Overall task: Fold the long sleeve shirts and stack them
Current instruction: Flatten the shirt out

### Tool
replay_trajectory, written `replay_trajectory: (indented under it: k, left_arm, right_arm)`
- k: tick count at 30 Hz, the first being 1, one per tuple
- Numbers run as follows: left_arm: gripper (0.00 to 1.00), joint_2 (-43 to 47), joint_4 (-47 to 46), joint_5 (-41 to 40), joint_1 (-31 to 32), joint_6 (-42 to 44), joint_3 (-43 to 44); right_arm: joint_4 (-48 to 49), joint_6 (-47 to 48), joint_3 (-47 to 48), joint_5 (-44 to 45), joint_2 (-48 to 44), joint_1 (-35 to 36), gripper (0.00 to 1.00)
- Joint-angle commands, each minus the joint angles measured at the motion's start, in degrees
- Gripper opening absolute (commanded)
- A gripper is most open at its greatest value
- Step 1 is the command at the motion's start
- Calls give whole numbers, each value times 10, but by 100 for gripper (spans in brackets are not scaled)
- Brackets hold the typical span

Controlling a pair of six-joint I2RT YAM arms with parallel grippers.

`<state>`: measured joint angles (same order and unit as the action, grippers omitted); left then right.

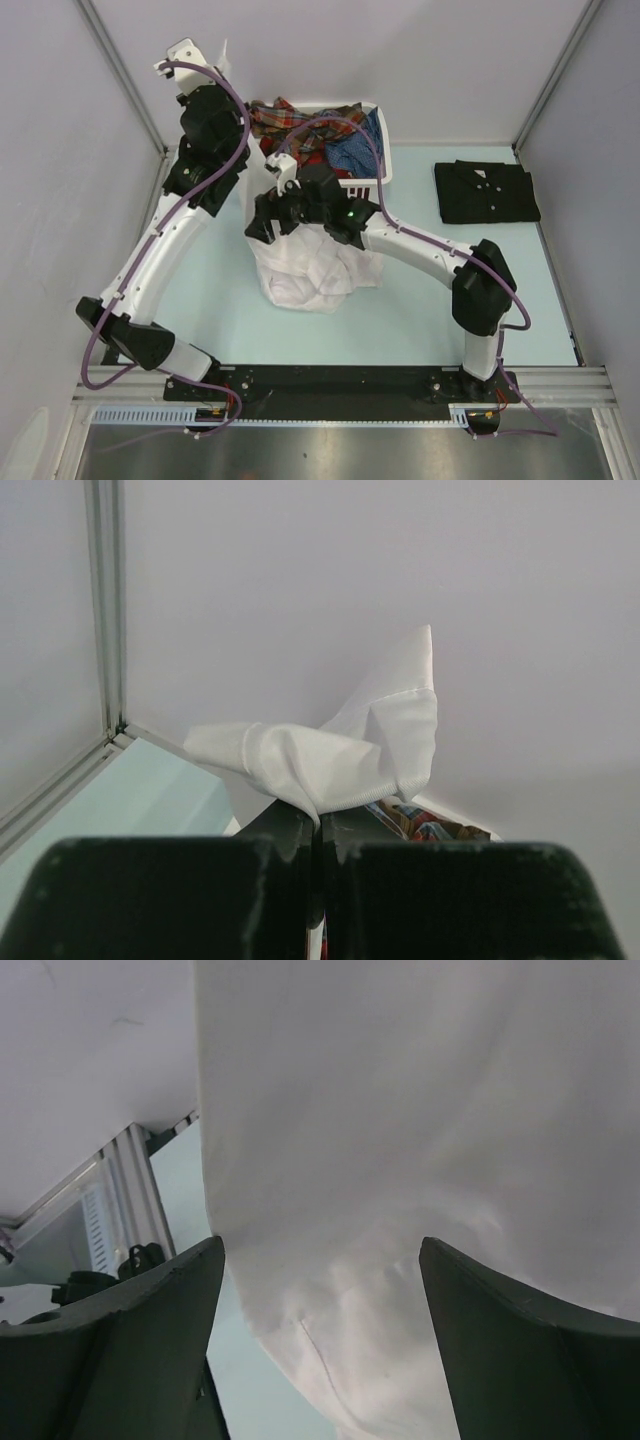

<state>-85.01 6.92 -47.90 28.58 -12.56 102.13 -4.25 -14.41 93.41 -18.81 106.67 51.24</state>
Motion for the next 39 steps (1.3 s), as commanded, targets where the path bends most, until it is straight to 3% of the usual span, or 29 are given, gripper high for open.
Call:
replay_trajectory:
  k: [1,9,16,17,18,20,21,22,28,30,33,34,36,39]
  left_arm:
    - [0,25,-2,-3,-12,-24,5]
    - [0,23,6,3,-27,-30,-7]
    - [0,26,43,28,-33,-80,-4]
    - [0,27,45,29,-33,-81,-4]
    - [0,31,44,32,-33,-80,-4]
    - [0,35,45,36,-35,-77,-6]
    - [0,40,45,37,-38,-74,-8]
    - [0,43,44,39,-40,-72,-11]
    - [0,64,11,51,-61,-43,-50]
    - [0,79,-22,79,-76,-12,-96]
    - [0,116,-67,151,-99,15,-158]
    - [0,126,-67,221,-104,23,-169]
    - [0,155,-81,272,-106,45,-196]
    - [2,206,-74,429,-105,84,-234]
  right_arm:
    - [38,-37,29,-34,15,12,83]
    - [50,-37,20,-50,2,18,78]
    - [16,-30,67,56,34,14,75]
    - [13,-31,73,61,41,13,70]
    - [10,-31,79,75,45,12,53]
    - [12,-31,84,64,51,2,36]
    - [13,-32,82,56,48,-4,16]
    - [20,-32,77,41,43,-10,2]
    - [21,10,21,-112,-38,-69,0]
    - [-4,22,-6,-211,-75,-97,0]
    - [-49,63,-46,-300,-128,-161,0]
    - [-68,109,-48,-315,-138,-192,0]
    - [-123,142,-43,-323,-165,-224,0]
    - [-176,199,-8,-313,-180,-291,0]
